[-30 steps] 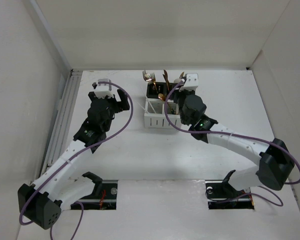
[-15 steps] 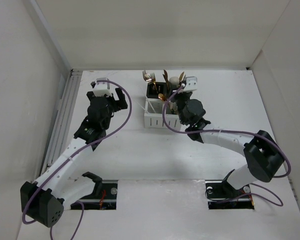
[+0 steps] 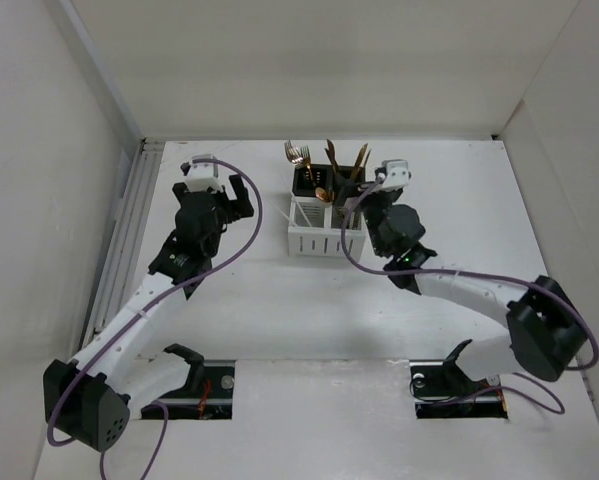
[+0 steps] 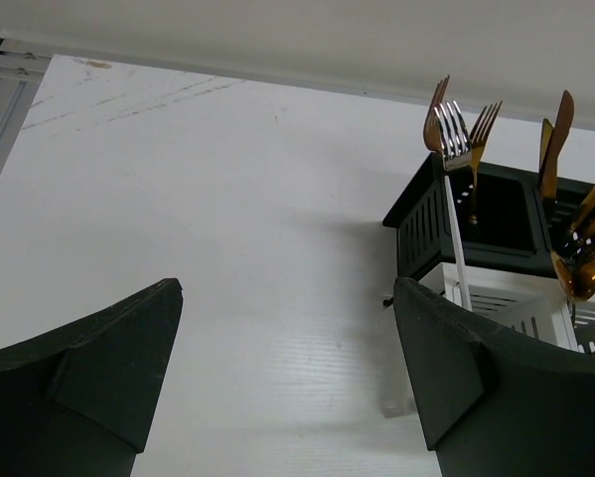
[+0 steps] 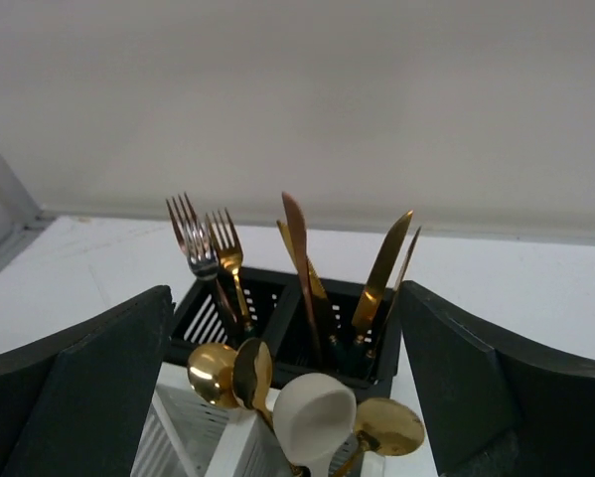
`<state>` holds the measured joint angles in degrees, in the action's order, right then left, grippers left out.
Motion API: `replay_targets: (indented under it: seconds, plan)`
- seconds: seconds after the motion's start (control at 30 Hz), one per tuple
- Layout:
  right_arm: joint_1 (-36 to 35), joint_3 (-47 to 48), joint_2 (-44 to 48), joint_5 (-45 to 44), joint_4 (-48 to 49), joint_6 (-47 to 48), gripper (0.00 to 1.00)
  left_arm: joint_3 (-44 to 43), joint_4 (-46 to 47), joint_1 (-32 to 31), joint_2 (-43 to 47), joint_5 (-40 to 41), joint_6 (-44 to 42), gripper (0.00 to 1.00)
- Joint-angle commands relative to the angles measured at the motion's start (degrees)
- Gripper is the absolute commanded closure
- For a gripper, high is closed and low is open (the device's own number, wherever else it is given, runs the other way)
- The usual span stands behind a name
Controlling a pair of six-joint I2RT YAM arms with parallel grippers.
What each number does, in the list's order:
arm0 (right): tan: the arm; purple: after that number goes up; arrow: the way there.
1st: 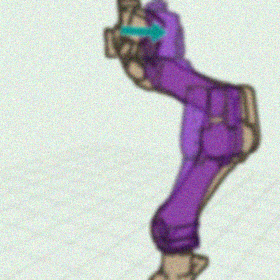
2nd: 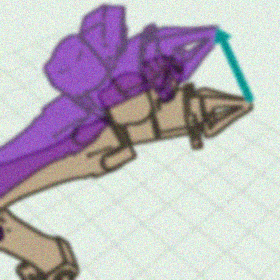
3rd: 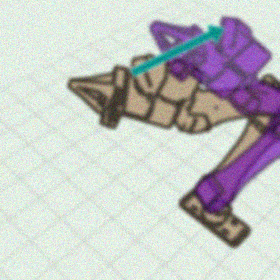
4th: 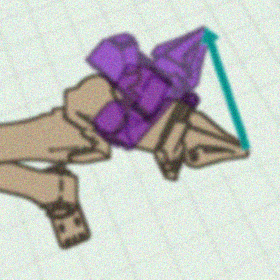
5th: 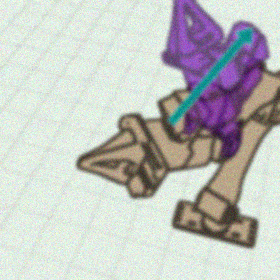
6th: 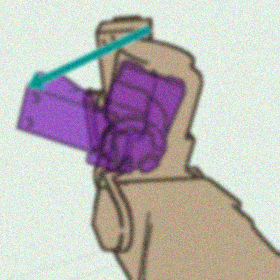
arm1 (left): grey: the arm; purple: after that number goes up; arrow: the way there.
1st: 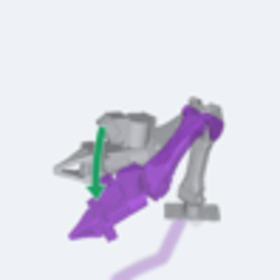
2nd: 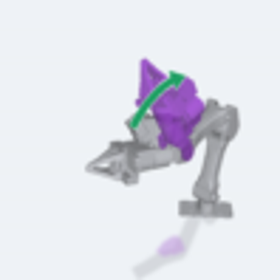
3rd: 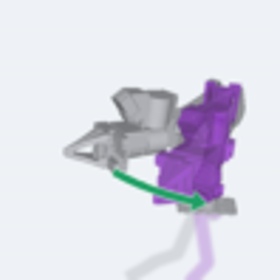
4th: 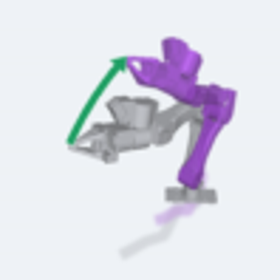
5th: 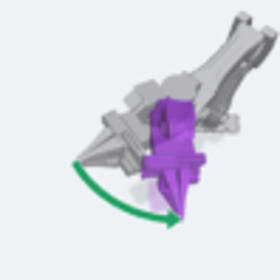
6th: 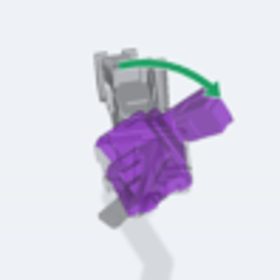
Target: Sort the eating utensils into containers
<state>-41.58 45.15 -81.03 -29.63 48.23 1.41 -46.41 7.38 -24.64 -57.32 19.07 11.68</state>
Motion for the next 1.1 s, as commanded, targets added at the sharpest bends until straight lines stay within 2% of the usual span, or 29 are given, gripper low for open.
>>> replay_targets:
  seconds: [0.0, 0.1, 0.13, 0.2, 0.23, 0.3, 0.33, 0.37, 0.47, 0.6, 0.77, 1.07]
  plan:
    - [0.01, 2.14, 7.37, -3.31, -1.54, -1.23, 0.00, -1.75, 1.32, 0.30, -0.16, -0.26, 0.71, 0.15]
    - [0.62, 6.43, 12.21, -9.47, -7.86, -1.23, 0.00, -2.37, 1.32, 0.82, -0.68, -0.26, 0.19, 0.15]
    - [2.28, 10.45, 13.09, -12.44, -17.20, -2.02, 0.00, -2.89, 1.85, 0.83, -0.69, 0.43, 0.18, 0.15]
    - [5.70, 15.30, 13.80, -13.35, -29.71, -6.13, 0.00, -2.89, 2.46, 1.70, -1.21, 1.41, 0.18, 0.15]
    - [10.68, 17.41, 13.80, -12.48, -41.69, -7.55, 0.00, -2.89, 2.47, 2.92, -1.22, 2.28, 0.18, 0.15]
    - [16.94, 22.08, 13.80, -8.89, -52.65, -10.27, 0.00, -2.89, 2.47, 4.51, -1.83, 3.08, 1.50, 0.15]
    - [20.45, 23.74, 12.32, -6.69, -58.19, -15.59, 0.00, -2.89, 2.47, 5.39, -1.83, 3.60, 2.11, 0.15]
    - [27.88, 27.07, 11.43, -1.45, -68.25, -18.17, 0.00, -2.37, 2.47, 7.05, -2.35, 3.61, 2.64, 0.15]
    - [37.77, 30.61, 7.48, 3.34, -80.17, -21.80, 0.00, -1.84, 3.60, 9.52, -2.36, 5.70, 3.26, 0.15]
    - [42.36, 34.47, 3.61, 3.35, -85.39, -21.80, 0.00, 0.35, 6.41, 12.94, -2.36, 8.35, 1.77, 0.14]
    - [43.43, 42.55, -2.44, 2.21, -92.24, -23.65, 0.00, 2.11, 8.88, 17.96, -2.89, 9.05, -1.04, 0.14]
    - [43.43, 43.62, -2.99, 0.54, -90.42, -24.26, 0.00, 2.12, 6.69, 18.49, -4.02, 5.37, 2.29, 0.14]
